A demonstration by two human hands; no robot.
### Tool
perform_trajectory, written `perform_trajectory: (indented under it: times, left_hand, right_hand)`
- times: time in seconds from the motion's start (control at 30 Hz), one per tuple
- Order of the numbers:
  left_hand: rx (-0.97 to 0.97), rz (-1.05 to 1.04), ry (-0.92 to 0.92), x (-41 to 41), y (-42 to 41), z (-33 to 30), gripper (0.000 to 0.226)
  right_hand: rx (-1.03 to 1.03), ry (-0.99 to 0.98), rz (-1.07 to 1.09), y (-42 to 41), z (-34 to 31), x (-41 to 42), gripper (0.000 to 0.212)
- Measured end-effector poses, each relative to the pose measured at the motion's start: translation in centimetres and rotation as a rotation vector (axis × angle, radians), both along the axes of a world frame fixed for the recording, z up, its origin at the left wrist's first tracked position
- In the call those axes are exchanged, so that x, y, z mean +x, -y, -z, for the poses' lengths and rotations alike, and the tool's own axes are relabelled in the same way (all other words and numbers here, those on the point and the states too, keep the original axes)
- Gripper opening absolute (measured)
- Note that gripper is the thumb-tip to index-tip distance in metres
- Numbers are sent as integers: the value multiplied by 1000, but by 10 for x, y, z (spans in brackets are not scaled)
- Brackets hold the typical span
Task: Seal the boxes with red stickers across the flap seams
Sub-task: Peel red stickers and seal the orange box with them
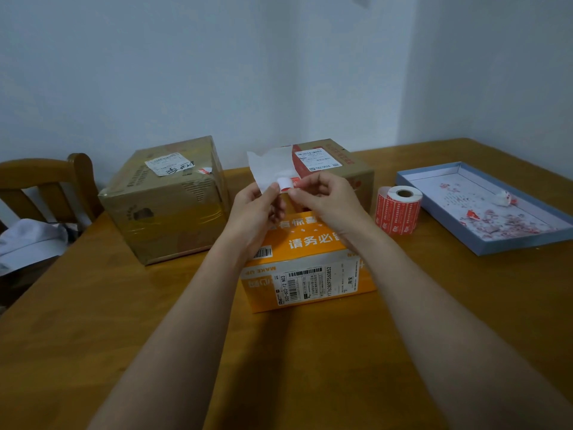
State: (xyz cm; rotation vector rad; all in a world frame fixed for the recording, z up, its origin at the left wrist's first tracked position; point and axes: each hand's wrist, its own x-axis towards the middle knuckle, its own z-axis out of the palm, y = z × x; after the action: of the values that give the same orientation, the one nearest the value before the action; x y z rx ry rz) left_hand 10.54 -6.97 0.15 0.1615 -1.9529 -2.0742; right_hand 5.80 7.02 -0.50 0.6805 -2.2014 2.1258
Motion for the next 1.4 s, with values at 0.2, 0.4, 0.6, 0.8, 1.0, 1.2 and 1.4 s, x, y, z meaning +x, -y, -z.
perform_trajectory:
  times: [0.2,0.4,0.6,0.8,1.0,1.2,1.4]
  left_hand:
    - [-73,-3,-20,-1,0,3,19]
    - [-168,-4,-23,3,-2,1,16]
    - [-166,0,13,3,0,3,15]
    - [-135,32,35,2,2,2,11]
    - [-108,49,37,3,0,1,10]
    - [-106,52,42,4,0,0,8]
    - [-84,56,39,4,1,0,8]
  right_hand:
    - [96,-62,27,2,-1,2,20]
    - [30,-32,51,-1,-1,1,21]
    - [47,-28,83,-3,-3,4,12]
    - [35,-15,105,-2,-2,2,10]
    - [31,-10,100,-1,-2,2,14]
    - [22,11,117,0,-2,1,16]
    - [9,31,125,0,-2,0,16]
